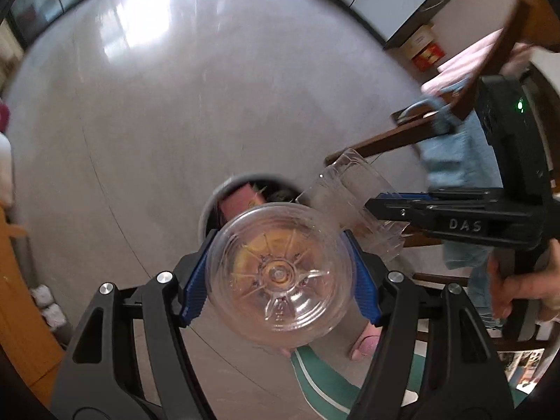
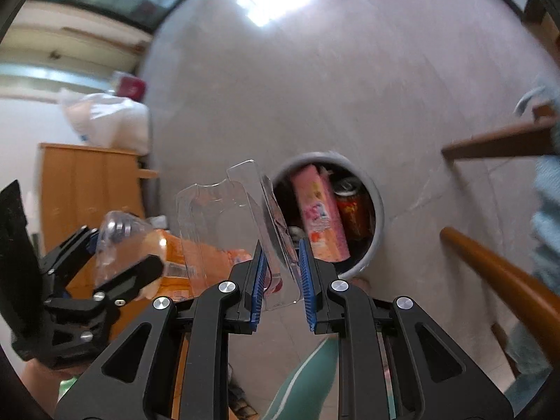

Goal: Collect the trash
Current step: 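Carry the orange bottle and clear container with both tools over the bin, then open both tools to drop the orange bottle and clear container into the bin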

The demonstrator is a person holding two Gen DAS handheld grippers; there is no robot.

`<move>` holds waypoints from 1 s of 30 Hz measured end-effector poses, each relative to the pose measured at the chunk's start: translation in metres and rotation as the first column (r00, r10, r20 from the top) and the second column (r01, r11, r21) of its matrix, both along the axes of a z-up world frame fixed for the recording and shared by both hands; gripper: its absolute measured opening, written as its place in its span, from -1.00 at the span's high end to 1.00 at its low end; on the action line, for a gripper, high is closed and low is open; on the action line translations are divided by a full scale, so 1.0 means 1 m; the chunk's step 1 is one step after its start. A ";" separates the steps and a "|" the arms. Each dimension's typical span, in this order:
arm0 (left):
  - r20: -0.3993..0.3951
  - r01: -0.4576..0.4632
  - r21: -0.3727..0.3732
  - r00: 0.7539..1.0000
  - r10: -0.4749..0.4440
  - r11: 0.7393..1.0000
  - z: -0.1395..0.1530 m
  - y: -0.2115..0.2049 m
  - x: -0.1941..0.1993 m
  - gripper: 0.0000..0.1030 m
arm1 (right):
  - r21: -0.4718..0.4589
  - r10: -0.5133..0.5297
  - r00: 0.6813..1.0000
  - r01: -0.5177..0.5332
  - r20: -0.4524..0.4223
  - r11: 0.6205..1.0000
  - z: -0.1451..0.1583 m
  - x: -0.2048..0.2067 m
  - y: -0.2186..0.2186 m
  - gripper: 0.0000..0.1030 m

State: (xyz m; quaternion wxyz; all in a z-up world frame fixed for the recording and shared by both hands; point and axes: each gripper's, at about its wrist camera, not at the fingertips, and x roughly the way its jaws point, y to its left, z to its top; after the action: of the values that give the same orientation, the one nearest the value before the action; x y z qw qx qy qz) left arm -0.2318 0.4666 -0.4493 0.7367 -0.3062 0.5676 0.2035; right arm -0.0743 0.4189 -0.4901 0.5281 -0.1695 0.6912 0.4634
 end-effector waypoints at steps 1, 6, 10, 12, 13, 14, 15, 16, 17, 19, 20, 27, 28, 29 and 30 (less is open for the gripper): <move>-0.016 0.002 0.009 1.000 -0.002 1.000 -0.024 0.004 0.000 -0.27 | -0.017 -0.007 1.000 0.008 0.005 1.000 -0.022 -0.001 0.001 0.62; -0.097 0.035 -0.033 0.995 -0.038 0.999 -0.103 0.007 0.009 -0.27 | -0.071 -0.020 1.000 0.022 0.024 0.997 -0.106 -0.006 0.010 0.58; -0.081 0.061 0.009 0.995 -0.060 0.998 -0.117 0.009 0.013 -0.28 | -0.141 -0.069 0.997 0.072 0.023 0.987 -0.150 -0.004 0.008 0.35; -0.152 0.092 0.037 0.985 -0.085 0.995 -0.127 0.006 0.022 -0.54 | -0.148 -0.088 0.995 0.092 0.037 0.985 -0.155 -0.003 0.005 -0.01; -0.180 0.108 0.043 0.979 -0.098 0.993 -0.129 0.006 0.023 -0.63 | -0.150 -0.087 0.995 0.095 0.055 0.984 -0.155 -0.002 0.003 -0.15; -0.210 0.135 0.048 0.970 -0.122 0.990 -0.133 0.001 0.026 -0.67 | -0.148 -0.085 0.994 0.093 0.064 0.985 -0.153 -0.002 0.002 -0.18; -0.222 0.158 0.048 0.964 -0.144 0.986 -0.134 -0.001 0.028 -0.69 | -0.147 -0.085 0.994 0.094 0.065 0.985 -0.150 0.001 0.000 -0.22; -0.238 0.187 0.050 0.956 -0.170 0.981 -0.136 -0.006 0.031 -0.72 | -0.149 -0.088 0.994 0.097 0.068 0.984 -0.148 0.002 -0.001 -0.28; -0.250 0.199 0.056 0.952 -0.179 0.978 -0.136 -0.007 0.029 -0.74 | -0.149 -0.093 0.993 0.103 0.071 0.983 -0.144 0.005 -0.003 -0.28; -0.267 0.204 0.051 0.946 -0.184 0.978 -0.136 -0.010 0.030 -0.74 | -0.150 -0.100 0.992 0.111 0.079 0.982 -0.140 0.010 -0.006 -0.29; -0.270 0.191 0.042 0.947 -0.173 0.981 -0.135 -0.010 0.029 -0.74 | -0.143 -0.111 0.991 0.121 0.081 0.982 -0.133 0.014 -0.007 -0.28; -0.177 0.081 0.050 0.982 -0.071 0.996 -0.082 -0.005 0.019 -0.74 | -0.045 -0.118 0.990 0.122 0.080 0.991 -0.076 0.032 -0.005 -0.28; -0.171 0.077 0.059 0.983 -0.066 0.995 -0.075 -0.005 0.018 -0.74 | -0.025 -0.115 0.990 0.117 0.077 0.993 -0.062 0.033 -0.004 -0.28; -0.161 0.073 0.078 0.985 -0.059 0.994 -0.058 -0.005 0.016 -0.74 | 0.000 -0.114 0.991 0.114 0.075 0.993 -0.042 0.034 -0.001 -0.29; -0.153 0.067 0.096 0.987 -0.052 0.993 -0.042 -0.005 0.012 -0.74 | 0.017 -0.114 0.991 0.113 0.073 0.993 -0.028 0.035 0.000 -0.29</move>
State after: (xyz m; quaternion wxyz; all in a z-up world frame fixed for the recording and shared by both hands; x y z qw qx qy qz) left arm -0.2194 0.4616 -0.4909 0.7121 -0.2350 0.6195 0.2323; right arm -0.0396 0.4186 -0.5183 0.5800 -0.1436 0.6767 0.4303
